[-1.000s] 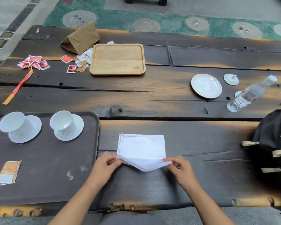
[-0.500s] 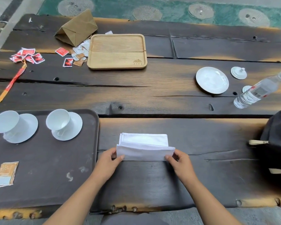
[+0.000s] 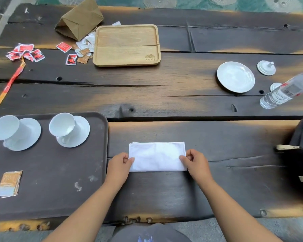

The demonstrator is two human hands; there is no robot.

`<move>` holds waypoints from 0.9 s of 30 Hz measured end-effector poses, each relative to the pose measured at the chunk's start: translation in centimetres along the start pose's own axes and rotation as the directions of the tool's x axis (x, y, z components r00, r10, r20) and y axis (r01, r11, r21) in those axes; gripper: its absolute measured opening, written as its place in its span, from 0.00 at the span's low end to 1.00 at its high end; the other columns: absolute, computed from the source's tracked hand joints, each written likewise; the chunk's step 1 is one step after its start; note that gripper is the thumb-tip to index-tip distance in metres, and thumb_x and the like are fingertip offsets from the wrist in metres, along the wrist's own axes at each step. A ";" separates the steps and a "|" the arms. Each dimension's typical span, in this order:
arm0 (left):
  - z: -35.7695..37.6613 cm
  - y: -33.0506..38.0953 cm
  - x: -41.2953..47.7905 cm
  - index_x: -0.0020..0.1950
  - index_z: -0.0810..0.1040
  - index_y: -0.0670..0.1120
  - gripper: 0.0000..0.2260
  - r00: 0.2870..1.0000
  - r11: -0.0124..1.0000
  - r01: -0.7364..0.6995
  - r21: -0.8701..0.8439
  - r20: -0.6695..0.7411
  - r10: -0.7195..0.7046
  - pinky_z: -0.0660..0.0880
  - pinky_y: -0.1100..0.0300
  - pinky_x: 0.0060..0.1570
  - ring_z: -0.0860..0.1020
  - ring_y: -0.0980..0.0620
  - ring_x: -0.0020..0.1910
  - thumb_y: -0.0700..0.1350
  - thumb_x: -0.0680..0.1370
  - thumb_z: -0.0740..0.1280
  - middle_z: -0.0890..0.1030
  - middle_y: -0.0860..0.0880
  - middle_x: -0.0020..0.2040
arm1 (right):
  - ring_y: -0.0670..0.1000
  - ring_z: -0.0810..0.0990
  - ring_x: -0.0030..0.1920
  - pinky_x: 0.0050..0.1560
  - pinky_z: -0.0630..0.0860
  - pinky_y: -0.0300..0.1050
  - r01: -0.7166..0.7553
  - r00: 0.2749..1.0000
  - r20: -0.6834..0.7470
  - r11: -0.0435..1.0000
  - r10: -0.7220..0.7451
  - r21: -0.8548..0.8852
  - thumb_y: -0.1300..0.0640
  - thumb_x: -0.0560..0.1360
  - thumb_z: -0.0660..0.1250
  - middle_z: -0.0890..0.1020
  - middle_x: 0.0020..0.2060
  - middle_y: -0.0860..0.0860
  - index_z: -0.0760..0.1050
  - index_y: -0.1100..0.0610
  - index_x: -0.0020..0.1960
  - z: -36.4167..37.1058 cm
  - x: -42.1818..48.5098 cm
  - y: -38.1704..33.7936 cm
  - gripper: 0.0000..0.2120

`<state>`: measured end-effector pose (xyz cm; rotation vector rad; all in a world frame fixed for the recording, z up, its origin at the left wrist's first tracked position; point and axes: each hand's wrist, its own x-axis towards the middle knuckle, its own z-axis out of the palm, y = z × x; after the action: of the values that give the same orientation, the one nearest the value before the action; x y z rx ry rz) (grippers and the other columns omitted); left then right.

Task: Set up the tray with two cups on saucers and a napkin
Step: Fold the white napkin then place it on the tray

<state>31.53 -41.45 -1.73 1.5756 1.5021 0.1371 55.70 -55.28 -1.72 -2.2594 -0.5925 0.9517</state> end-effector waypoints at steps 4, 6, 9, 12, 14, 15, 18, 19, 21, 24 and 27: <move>0.2 0.3 0.0 0.33 0.67 0.46 0.17 0.998 0.997 -0.013 0.075 -0.055 0.017 0.66 0.55 0.32 0.64 0.52 0.30 0.46 0.77 0.71 0.69 0.52 0.29 | 0.48 0.70 0.30 0.34 0.66 0.45 -0.016 1.000 -0.027 0.997 0.014 -0.074 0.56 0.75 0.72 0.73 0.27 0.45 0.71 0.56 0.37 0.1 0.0 -0.1 0.12; 0.2 0.3 0.1 0.33 0.68 0.45 0.17 0.996 0.996 0.002 0.095 -0.089 0.007 0.65 0.56 0.33 0.66 0.51 0.30 0.47 0.77 0.71 0.70 0.51 0.29 | 0.47 0.73 0.32 0.34 0.68 0.45 -0.008 0.999 -0.043 0.985 0.001 -0.172 0.53 0.75 0.72 0.76 0.28 0.45 0.72 0.54 0.40 0.2 -0.1 -0.3 0.10; 0.0 0.6 0.2 0.38 0.72 0.43 0.14 0.993 0.995 0.027 0.100 -0.114 -0.015 0.69 0.55 0.35 0.71 0.50 0.33 0.48 0.77 0.71 0.74 0.51 0.31 | 0.51 0.76 0.37 0.37 0.71 0.48 0.000 0.999 -0.052 0.957 -0.016 -0.291 0.50 0.76 0.70 0.78 0.32 0.45 0.70 0.51 0.46 0.1 -0.5 -0.6 0.09; -0.6 1.1 -0.3 0.45 0.73 0.49 0.09 0.990 0.981 0.014 0.195 -0.142 0.014 0.75 0.52 0.41 0.77 0.49 0.39 0.52 0.78 0.70 0.77 0.52 0.36 | 0.52 0.77 0.39 0.39 0.71 0.48 0.073 0.992 -0.071 0.942 -0.101 -0.327 0.52 0.77 0.70 0.77 0.34 0.44 0.68 0.51 0.49 -0.2 -1.2 -0.6 0.10; -1.0 1.3 -0.9 0.46 0.71 0.51 0.09 0.985 0.947 -0.063 0.316 -0.132 0.110 0.75 0.51 0.42 0.77 0.48 0.40 0.54 0.79 0.68 0.77 0.54 0.39 | 0.52 0.77 0.44 0.42 0.70 0.48 0.209 0.970 -0.040 0.908 -0.239 -0.364 0.54 0.77 0.70 0.76 0.40 0.45 0.71 0.52 0.52 -0.1 -2.0 -0.9 0.09; -1.0 1.4 -1.2 0.47 0.71 0.51 0.09 0.978 0.922 -0.130 0.364 -0.107 0.180 0.75 0.51 0.43 0.77 0.48 0.41 0.54 0.79 0.68 0.77 0.54 0.42 | 0.53 0.77 0.48 0.46 0.72 0.48 0.295 0.947 -0.002 0.872 -0.321 -0.390 0.55 0.77 0.71 0.77 0.45 0.47 0.73 0.55 0.55 0.1 -2.4 -1.1 0.10; -0.3 1.6 -2.3 0.55 0.78 0.45 0.09 0.894 0.778 -0.419 0.469 0.065 0.443 0.77 0.50 0.49 0.78 0.46 0.51 0.49 0.79 0.70 0.78 0.49 0.52 | 0.57 0.76 0.61 0.61 0.75 0.53 0.503 0.855 0.151 0.724 -0.495 -0.473 0.56 0.75 0.72 0.77 0.60 0.55 0.75 0.59 0.63 1.2 -3.6 -1.7 0.19; 0.1 1.8 -2.5 0.56 0.79 0.44 0.10 0.843 0.697 -0.515 0.500 0.147 0.518 0.77 0.49 0.50 0.78 0.44 0.53 0.47 0.78 0.71 0.79 0.47 0.54 | 0.58 0.76 0.64 0.63 0.75 0.55 0.553 0.822 0.196 0.667 -0.535 -0.500 0.55 0.75 0.73 0.77 0.63 0.56 0.75 0.60 0.65 1.6 -3.9 -2.0 0.21; 0.7 2.2 -2.5 0.59 0.81 0.43 0.15 0.739 0.531 -0.645 0.551 0.270 0.617 0.78 0.48 0.53 0.79 0.41 0.59 0.46 0.74 0.75 0.80 0.44 0.59 | 0.62 0.76 0.68 0.66 0.75 0.59 0.636 0.755 0.277 0.559 -0.594 -0.532 0.56 0.73 0.75 0.77 0.67 0.59 0.76 0.63 0.67 2.3 -3.8 -2.3 0.24; 1.7 2.6 -2.0 0.74 0.71 0.44 0.26 0.740 0.459 -0.652 0.604 0.374 0.558 0.70 0.49 0.67 0.65 0.42 0.77 0.50 0.78 0.70 0.66 0.43 0.78 | 0.63 0.69 0.75 0.73 0.68 0.63 0.683 0.719 0.385 0.485 -0.578 -0.546 0.55 0.74 0.75 0.72 0.73 0.59 0.72 0.63 0.73 3.0 -3.0 -2.5 0.30; 2.5 2.5 -0.9 0.82 0.51 0.48 0.31 0.808 0.443 -0.578 0.685 0.406 0.427 0.59 0.52 0.74 0.47 0.47 0.82 0.55 0.83 0.59 0.46 0.49 0.83 | 0.56 0.54 0.81 0.80 0.52 0.55 0.688 0.723 0.466 0.468 -0.510 -0.555 0.51 0.79 0.68 0.58 0.81 0.52 0.58 0.56 0.81 3.8 -1.9 -2.3 0.35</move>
<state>34.70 -43.13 -1.08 2.6734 0.8909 -0.3953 51.20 -53.40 -1.33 -2.2004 -2.0317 0.6566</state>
